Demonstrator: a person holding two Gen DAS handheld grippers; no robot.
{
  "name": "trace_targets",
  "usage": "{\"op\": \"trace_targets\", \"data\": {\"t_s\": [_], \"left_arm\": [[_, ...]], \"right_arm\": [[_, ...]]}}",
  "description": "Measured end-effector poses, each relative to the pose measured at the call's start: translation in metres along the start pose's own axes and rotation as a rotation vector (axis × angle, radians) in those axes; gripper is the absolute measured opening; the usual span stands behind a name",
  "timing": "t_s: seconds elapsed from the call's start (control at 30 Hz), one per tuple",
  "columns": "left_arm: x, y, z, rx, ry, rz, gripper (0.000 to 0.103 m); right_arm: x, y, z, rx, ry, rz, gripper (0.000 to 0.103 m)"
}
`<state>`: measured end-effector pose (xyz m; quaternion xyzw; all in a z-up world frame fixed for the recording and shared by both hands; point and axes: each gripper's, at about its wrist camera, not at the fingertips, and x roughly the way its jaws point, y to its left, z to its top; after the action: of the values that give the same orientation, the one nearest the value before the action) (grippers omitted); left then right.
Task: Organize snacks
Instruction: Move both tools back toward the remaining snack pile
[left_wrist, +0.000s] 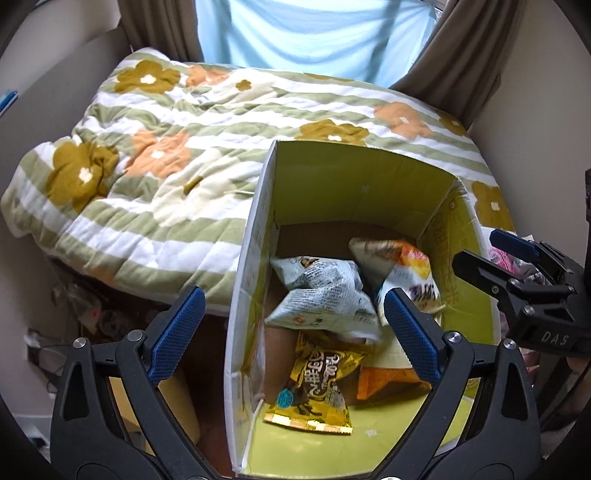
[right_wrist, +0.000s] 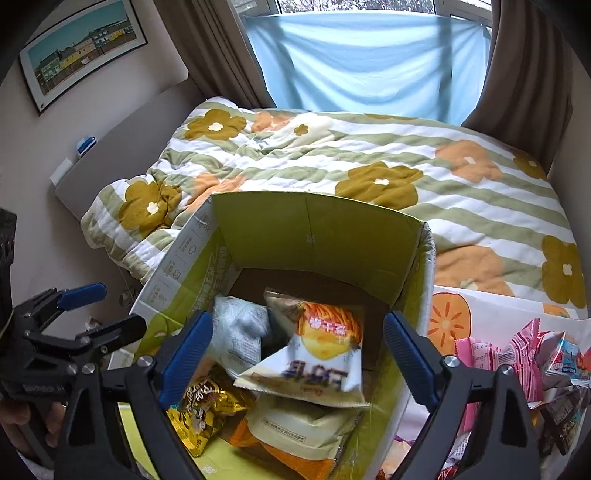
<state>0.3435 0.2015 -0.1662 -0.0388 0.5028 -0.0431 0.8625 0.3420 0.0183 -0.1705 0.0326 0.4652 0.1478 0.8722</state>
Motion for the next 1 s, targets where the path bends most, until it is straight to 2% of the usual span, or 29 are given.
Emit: {"op": "trace_targets", "data": {"t_s": [0.33,0.57,0.77,1.0], "left_arm": [[-0.026,-0.014,-0.012,0.025,-0.034,-0.005,0.097],[-0.046,-0.035,-0.022,0.087,-0.073,-0.068,0.097],[-0.053,-0.075,-0.040,0.167,-0.082,-0.151,0.097],[-0.073,-0.138,-0.060,0.249,-0.125,-0.196,0.097]], "right_arm": [[-0.025,0.000,-0.017,0.027,-0.010,0.012,0.092],[-0.059,-0.001,-0.033,0.053,-0.058,-0.022,0.092],[-0.094,-0.014,-0.059,0.092,-0.091,-0.106,0.092],[-0.149,-0.061,-0.093,0.160,-0.132,-0.184,0.092]]}}
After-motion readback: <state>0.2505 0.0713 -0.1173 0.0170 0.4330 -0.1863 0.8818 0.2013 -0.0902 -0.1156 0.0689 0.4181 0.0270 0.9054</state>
